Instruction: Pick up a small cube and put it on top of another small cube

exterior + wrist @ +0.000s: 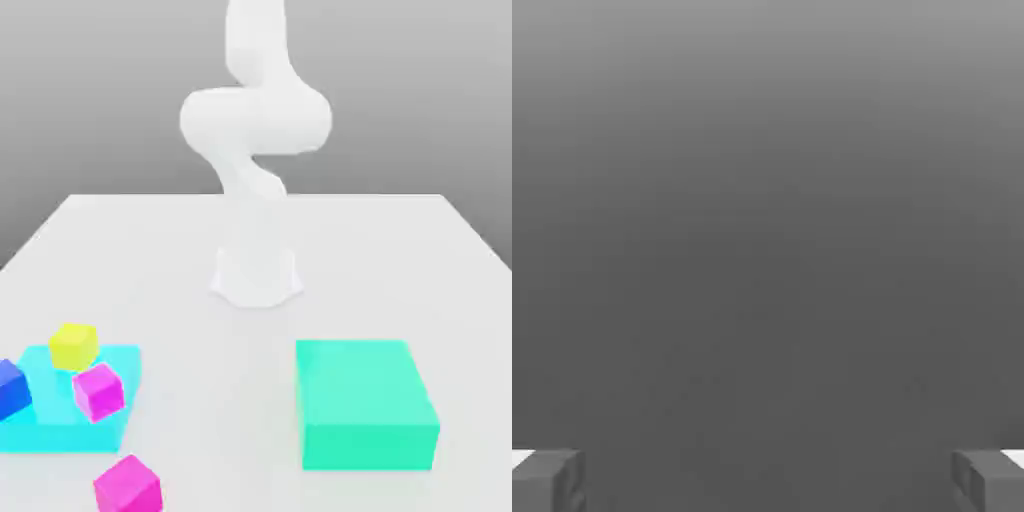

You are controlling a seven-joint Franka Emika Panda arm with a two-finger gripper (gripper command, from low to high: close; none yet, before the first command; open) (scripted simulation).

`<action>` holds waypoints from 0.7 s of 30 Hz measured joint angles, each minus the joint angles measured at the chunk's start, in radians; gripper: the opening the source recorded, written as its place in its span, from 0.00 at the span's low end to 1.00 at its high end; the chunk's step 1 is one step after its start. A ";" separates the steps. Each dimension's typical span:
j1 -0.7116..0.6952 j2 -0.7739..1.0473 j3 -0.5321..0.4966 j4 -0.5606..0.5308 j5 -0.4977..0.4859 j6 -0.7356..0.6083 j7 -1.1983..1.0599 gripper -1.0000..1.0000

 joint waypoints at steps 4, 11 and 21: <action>0.073 0.142 -0.098 -0.004 0.051 0.036 -0.173 0.50; 0.163 0.384 -0.240 -0.011 0.167 0.095 -0.484 0.50; 0.177 0.730 -0.326 -0.021 0.328 0.178 -0.926 0.50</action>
